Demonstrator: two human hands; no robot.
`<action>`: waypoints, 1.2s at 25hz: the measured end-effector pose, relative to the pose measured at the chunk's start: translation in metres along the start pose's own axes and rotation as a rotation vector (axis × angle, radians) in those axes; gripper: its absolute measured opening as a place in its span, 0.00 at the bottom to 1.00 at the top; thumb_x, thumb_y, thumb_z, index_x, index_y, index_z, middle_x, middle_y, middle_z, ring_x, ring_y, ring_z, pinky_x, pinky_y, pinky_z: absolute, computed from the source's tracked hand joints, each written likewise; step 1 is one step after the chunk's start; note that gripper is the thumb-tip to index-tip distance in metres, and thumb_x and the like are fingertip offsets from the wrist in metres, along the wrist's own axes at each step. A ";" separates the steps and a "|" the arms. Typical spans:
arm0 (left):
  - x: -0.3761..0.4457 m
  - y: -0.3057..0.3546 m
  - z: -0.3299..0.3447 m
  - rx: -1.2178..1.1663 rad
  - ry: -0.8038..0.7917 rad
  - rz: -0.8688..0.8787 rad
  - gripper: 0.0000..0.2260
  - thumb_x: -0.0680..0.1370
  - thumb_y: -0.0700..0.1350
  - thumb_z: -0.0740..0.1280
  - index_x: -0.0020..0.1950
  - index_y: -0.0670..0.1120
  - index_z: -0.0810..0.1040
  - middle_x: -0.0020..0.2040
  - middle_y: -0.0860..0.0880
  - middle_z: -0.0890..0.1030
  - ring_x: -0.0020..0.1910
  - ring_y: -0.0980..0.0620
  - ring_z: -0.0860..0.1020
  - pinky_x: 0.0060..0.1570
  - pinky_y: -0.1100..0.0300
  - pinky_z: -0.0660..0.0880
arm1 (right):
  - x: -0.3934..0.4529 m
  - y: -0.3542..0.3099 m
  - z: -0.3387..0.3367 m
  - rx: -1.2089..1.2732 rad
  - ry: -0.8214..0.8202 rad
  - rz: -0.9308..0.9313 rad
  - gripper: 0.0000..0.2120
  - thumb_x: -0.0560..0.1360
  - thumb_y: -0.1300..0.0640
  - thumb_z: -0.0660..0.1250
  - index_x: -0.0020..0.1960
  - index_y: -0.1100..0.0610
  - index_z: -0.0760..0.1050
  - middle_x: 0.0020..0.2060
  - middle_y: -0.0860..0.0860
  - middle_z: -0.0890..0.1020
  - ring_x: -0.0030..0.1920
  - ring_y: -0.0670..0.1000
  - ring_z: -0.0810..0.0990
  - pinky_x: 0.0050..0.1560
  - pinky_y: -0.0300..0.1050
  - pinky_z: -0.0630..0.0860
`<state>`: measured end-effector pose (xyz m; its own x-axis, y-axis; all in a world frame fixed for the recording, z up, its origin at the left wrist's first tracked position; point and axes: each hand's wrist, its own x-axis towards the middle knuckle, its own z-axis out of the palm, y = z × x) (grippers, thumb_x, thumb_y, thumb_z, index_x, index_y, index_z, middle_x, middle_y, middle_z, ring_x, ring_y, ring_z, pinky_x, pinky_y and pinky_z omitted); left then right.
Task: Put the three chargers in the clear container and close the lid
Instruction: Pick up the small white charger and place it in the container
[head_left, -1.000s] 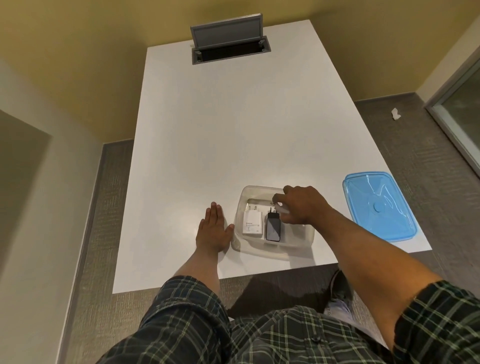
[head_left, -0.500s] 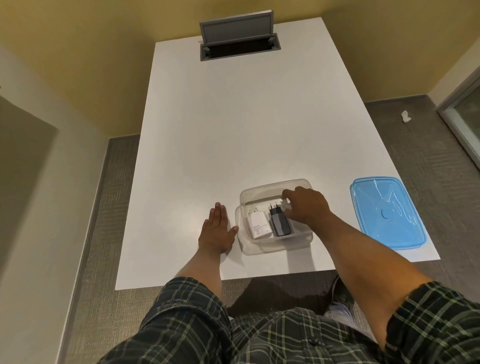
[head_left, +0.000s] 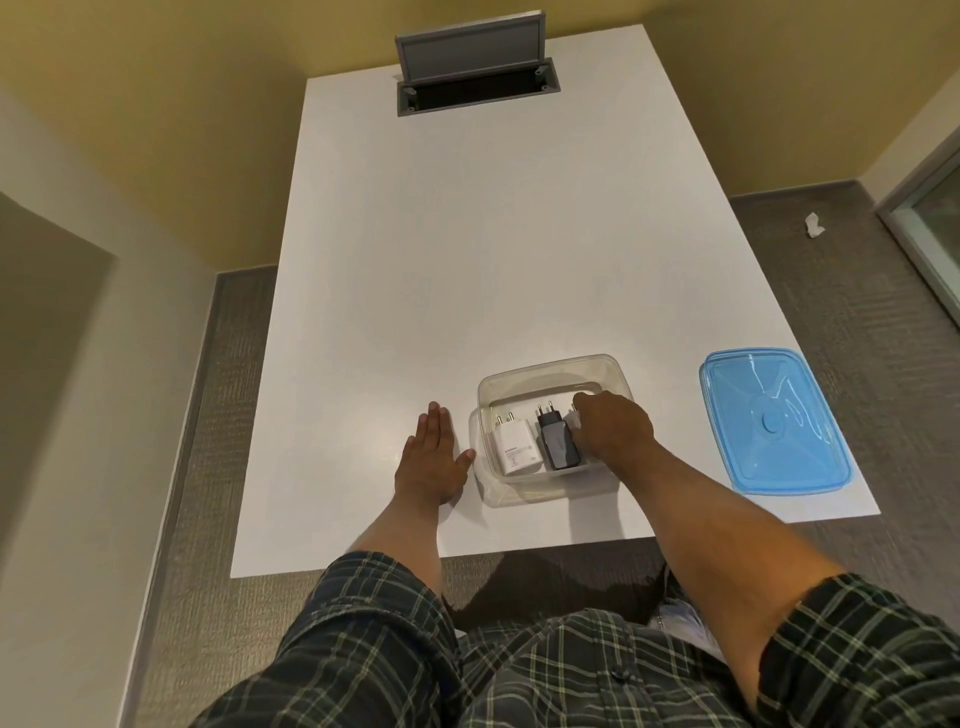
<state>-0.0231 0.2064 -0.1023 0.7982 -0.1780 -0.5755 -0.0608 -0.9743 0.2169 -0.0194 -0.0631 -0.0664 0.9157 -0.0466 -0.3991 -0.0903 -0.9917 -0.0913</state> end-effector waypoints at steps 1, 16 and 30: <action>0.000 0.000 0.001 0.006 0.006 0.001 0.35 0.86 0.58 0.51 0.83 0.43 0.35 0.83 0.45 0.34 0.84 0.46 0.39 0.83 0.47 0.46 | 0.000 -0.001 0.000 0.002 -0.010 0.005 0.15 0.76 0.57 0.64 0.62 0.56 0.74 0.55 0.55 0.81 0.54 0.59 0.82 0.44 0.47 0.74; -0.011 -0.005 0.016 0.091 0.085 -0.002 0.33 0.86 0.60 0.45 0.83 0.46 0.34 0.83 0.47 0.33 0.84 0.48 0.37 0.83 0.47 0.43 | -0.006 -0.005 0.005 -0.024 -0.021 0.013 0.14 0.77 0.57 0.60 0.61 0.58 0.74 0.54 0.55 0.82 0.53 0.59 0.82 0.41 0.46 0.71; 0.001 0.043 -0.048 -0.063 0.727 -0.008 0.11 0.83 0.44 0.58 0.53 0.42 0.80 0.50 0.43 0.83 0.50 0.39 0.81 0.53 0.46 0.75 | -0.011 0.005 -0.031 -0.014 0.399 -0.044 0.11 0.77 0.51 0.61 0.43 0.54 0.79 0.35 0.52 0.83 0.36 0.59 0.83 0.33 0.42 0.65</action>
<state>0.0041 0.1714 -0.0556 0.9961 -0.0124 0.0875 -0.0359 -0.9616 0.2720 -0.0175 -0.0710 -0.0346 0.9990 -0.0442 -0.0095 -0.0448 -0.9952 -0.0870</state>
